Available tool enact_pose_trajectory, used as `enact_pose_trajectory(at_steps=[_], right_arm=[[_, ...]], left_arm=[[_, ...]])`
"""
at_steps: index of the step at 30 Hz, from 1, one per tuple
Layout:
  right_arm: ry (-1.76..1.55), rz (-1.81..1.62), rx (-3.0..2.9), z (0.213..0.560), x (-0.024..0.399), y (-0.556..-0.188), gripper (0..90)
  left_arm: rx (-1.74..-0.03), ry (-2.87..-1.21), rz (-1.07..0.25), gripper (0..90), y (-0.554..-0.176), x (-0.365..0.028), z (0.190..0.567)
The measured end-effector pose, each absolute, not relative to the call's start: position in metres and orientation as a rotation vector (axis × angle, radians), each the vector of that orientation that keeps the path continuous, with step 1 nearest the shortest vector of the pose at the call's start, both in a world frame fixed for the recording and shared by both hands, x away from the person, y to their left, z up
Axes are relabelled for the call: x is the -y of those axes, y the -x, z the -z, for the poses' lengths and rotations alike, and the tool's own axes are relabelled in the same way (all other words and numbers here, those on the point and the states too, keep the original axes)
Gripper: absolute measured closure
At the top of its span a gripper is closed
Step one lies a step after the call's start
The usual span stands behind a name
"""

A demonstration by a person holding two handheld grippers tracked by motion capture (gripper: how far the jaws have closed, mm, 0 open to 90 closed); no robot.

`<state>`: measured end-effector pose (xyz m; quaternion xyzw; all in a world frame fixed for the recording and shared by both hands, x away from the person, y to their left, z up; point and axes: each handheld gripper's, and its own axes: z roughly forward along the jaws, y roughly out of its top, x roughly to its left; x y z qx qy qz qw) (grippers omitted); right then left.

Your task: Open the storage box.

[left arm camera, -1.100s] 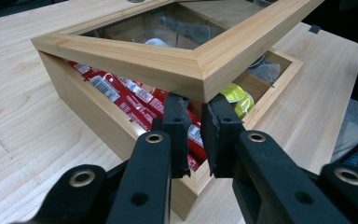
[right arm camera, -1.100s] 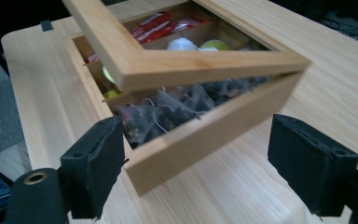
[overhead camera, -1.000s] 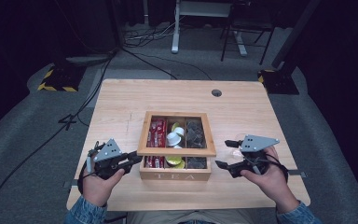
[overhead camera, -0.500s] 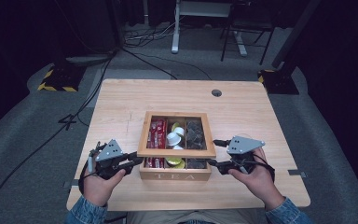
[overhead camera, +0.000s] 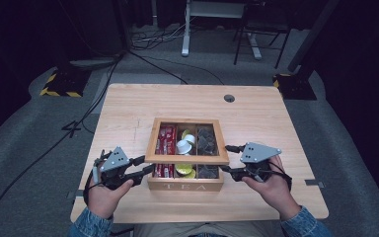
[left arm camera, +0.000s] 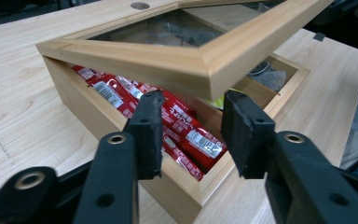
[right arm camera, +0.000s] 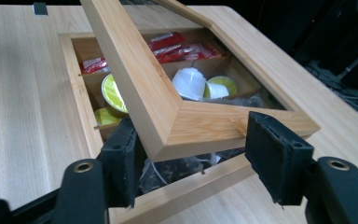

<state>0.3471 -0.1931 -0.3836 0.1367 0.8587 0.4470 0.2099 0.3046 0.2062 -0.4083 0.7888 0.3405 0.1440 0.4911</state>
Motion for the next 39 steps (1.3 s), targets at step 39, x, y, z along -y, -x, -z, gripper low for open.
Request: enact_pose_trajectory(at_steps=[39], right_arm=[[-0.399, -1.406, -2.276, 0.296, 0.187, -0.424, 54.3]], left_arm=[[-0.989, -1.969, -0.458, 32.3, -0.312, -0.235, 0.435]])
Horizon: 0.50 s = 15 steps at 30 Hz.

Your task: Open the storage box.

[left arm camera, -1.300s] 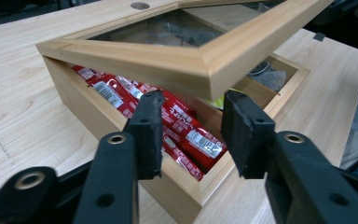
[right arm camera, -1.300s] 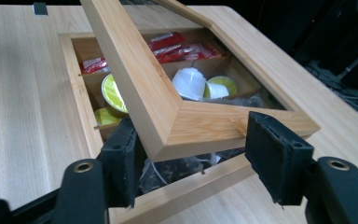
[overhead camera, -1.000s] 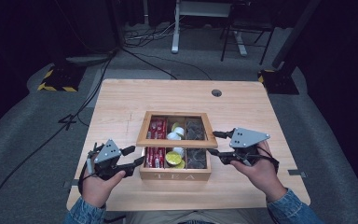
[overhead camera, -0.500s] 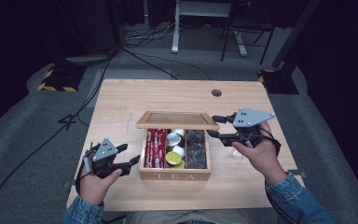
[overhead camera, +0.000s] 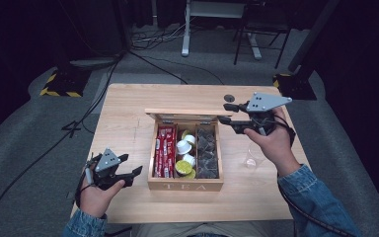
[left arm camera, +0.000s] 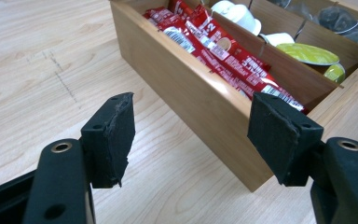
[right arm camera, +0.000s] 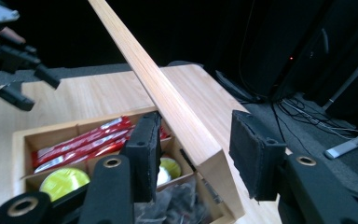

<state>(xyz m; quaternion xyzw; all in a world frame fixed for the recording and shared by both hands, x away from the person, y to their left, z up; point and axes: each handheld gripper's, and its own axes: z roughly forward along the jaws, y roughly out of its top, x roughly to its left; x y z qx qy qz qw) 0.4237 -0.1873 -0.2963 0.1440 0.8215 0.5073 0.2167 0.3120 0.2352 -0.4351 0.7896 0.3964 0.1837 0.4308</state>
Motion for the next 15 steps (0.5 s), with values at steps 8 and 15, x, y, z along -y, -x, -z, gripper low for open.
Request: enact_pose_trajectory(at_steps=[8, 15], right_arm=[[-0.436, -1.419, -2.247, 0.288, 0.183, -0.443, 55.7], [-0.471, -1.391, -2.224, 0.279, 0.176, -0.461, 55.2]], left_arm=[[-1.0, -1.963, -0.444, 31.3, -0.312, -0.237, 0.439], [-0.993, -1.969, -0.438, 31.2, -0.316, -0.237, 0.44]])
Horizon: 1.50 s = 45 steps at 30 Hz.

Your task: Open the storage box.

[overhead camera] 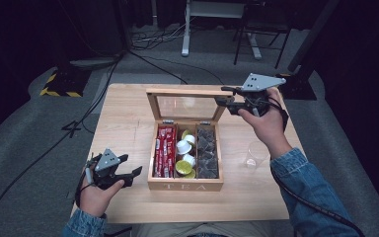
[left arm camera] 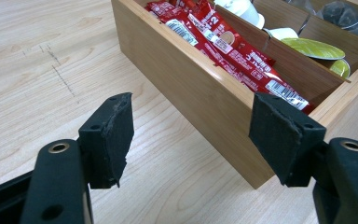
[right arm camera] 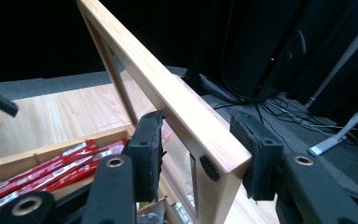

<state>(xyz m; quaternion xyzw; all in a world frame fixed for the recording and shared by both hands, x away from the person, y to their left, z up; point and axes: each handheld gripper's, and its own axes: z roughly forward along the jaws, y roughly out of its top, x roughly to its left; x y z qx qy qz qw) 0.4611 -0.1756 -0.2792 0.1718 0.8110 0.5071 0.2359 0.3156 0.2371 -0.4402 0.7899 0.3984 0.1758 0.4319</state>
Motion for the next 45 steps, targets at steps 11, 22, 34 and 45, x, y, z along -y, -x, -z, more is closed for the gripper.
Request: enact_pose_trajectory(at_steps=[11, 22, 34, 45], right_arm=[[-0.548, -1.377, -2.199, 0.275, 0.171, -0.491, 52.0], [-0.636, -1.37, -2.154, 0.279, 0.164, -0.519, 46.3], [-0.721, -1.323, -2.169, 0.294, 0.158, -0.54, 46.8], [-0.791, -1.326, -2.173, 0.305, 0.157, -0.549, 44.4]], left_arm=[[-0.994, -1.964, -0.423, 31.1, -0.32, -0.237, 0.442], [-0.984, -1.963, -0.43, 30.8, -0.319, -0.239, 0.443], [-0.98, -1.958, -0.415, 30.8, -0.319, -0.24, 0.447], [-0.958, -1.976, -0.412, 30.7, -0.322, -0.237, 0.448]])
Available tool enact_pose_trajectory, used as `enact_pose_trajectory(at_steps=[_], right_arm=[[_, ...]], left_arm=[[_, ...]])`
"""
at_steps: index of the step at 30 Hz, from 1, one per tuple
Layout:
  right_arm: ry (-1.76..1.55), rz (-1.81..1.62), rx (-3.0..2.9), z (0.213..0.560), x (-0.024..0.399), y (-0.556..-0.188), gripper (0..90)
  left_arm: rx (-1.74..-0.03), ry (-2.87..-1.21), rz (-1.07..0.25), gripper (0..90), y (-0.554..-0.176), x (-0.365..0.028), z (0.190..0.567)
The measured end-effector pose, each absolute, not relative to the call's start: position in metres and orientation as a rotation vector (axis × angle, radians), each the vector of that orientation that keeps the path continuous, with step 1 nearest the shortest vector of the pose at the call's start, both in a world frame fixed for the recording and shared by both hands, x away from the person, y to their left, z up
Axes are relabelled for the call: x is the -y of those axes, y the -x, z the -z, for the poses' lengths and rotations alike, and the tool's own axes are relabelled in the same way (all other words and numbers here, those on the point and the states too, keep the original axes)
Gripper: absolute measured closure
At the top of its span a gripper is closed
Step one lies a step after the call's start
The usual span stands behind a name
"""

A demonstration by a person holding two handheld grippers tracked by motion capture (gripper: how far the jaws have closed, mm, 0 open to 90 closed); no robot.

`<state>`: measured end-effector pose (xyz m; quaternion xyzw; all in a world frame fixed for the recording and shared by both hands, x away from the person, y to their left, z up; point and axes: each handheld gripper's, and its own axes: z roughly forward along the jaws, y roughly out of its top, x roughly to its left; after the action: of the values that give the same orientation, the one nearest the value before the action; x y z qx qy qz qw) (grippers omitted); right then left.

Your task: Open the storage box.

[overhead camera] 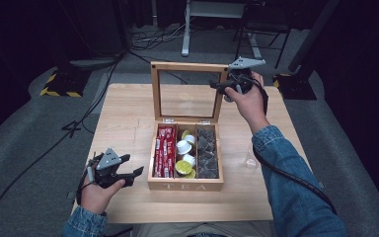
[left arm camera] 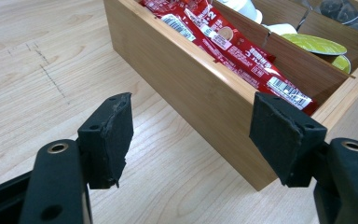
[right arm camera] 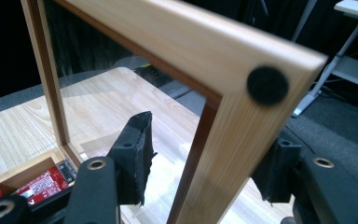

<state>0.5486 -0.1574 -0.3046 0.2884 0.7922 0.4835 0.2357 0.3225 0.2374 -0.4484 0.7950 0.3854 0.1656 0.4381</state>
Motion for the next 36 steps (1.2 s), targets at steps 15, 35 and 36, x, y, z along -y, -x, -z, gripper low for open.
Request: enact_pose_trajectory(at_steps=[15, 35, 36], right_arm=[[-0.893, -1.333, -2.184, 0.336, 0.163, -0.564, 39.3], [-0.925, -1.339, -2.204, 0.337, 0.18, -0.557, 29.6], [-0.925, -1.339, -2.204, 0.337, 0.18, -0.557, 29.6]], left_arm=[[-0.982, -1.978, -0.394, 30.7, -0.324, -0.239, 0.452], [-1.007, -1.989, -0.361, 29.8, -0.328, -0.241, 0.457], [-1.007, -1.989, -0.361, 29.8, -0.328, -0.241, 0.457]])
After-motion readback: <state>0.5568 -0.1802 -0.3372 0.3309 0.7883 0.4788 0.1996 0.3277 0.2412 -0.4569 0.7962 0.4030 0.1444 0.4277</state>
